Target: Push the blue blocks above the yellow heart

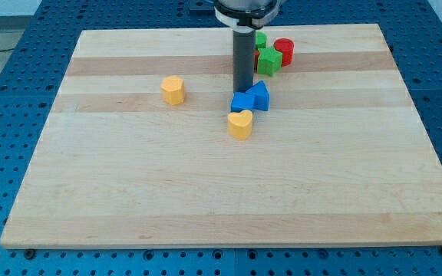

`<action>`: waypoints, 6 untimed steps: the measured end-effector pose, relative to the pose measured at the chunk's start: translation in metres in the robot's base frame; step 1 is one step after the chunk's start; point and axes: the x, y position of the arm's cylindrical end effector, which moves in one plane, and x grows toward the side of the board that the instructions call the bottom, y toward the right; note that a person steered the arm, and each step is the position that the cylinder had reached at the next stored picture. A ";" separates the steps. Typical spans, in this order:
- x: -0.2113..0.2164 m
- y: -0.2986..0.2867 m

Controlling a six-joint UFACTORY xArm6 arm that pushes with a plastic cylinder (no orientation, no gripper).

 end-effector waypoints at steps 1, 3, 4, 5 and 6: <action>-0.020 0.056; 0.005 0.069; 0.029 0.036; 0.029 0.011; 0.007 0.020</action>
